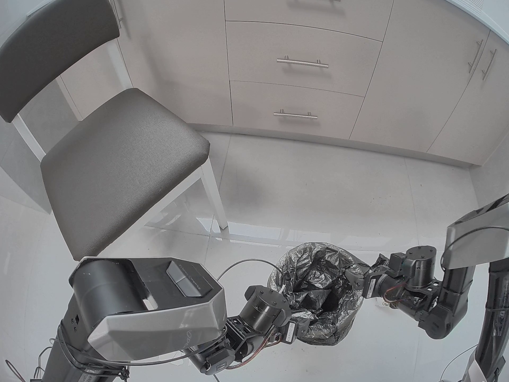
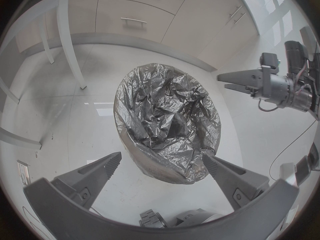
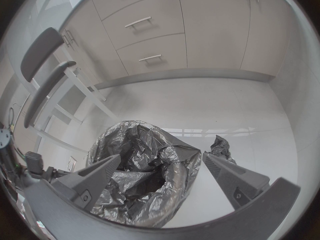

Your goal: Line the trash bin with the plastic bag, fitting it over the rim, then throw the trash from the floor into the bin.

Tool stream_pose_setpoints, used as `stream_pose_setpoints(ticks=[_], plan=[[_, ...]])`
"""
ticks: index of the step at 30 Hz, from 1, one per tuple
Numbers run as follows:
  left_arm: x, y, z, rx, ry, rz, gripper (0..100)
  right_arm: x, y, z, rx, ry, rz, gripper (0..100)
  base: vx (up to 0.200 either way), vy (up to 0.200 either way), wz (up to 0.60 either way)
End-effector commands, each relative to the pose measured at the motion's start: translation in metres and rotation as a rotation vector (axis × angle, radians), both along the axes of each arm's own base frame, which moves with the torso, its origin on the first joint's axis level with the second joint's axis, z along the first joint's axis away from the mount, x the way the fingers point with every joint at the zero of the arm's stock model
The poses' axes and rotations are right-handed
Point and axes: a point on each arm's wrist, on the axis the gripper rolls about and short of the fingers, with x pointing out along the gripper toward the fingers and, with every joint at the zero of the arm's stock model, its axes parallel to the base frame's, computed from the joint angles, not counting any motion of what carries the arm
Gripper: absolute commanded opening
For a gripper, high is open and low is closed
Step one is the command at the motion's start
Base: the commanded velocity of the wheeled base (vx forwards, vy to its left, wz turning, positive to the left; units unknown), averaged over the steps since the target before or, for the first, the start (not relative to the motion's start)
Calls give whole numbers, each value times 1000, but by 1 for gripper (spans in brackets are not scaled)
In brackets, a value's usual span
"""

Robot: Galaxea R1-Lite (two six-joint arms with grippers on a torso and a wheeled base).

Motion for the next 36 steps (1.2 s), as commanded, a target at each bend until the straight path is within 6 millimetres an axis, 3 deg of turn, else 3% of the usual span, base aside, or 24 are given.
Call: stream_pose_setpoints(ticks=[1,2,6,9,12,17,18,19,23,24,27,30,31,36], plan=[[-1,5,7,-38,-24,11,100,-32,-15,46,27,-94,4,100,0,0,0],[-1,6,6,-43,-31,9,100,-42,-29,59,28,-124,-34,100,0,0,0],[-1,6,4,-40,-30,8,100,-47,-46,76,12,-196,-95,100,0,0,0],[0,6,1,-40,-27,6,100,-39,-67,82,-60,-235,-165,100,0,0,0],[0,6,0,-38,-27,3,100,-24,-75,84,-68,-238,-207,100,0,0,0],[0,6,-1,-38,-25,-2,100,25,-90,95,-81,-201,-269,100,0,0,0],[0,6,-1,-38,-25,-2,100,25,-90,95,-81,-201,-269,100,0,0,0],[0,6,-1,-37,-23,-3,100,54,-98,96,-91,-149,-293,100,0,0,0],[0,6,-3,-36,-22,-3,100,117,-117,92,-115,-88,-336,100,0,0,0],[0,6,-3,-36,-21,-4,100,139,-124,87,-131,-68,-344,100,0,0,0],[0,6,-3,-44,-12,-15,100,182,-133,70,-160,-29,-360,100,0,0,0],[0,6,-3,-44,-12,-16,100,191,-134,67,-165,-29,-372,100,0,0,0],[2,6,-2,-45,-13,-16,100,221,-140,48,-189,-22,-401,100,0,0,0],[1,6,-4,-32,-21,-29,100,251,-143,26,-205,-15,-403,100,0,0,0]])
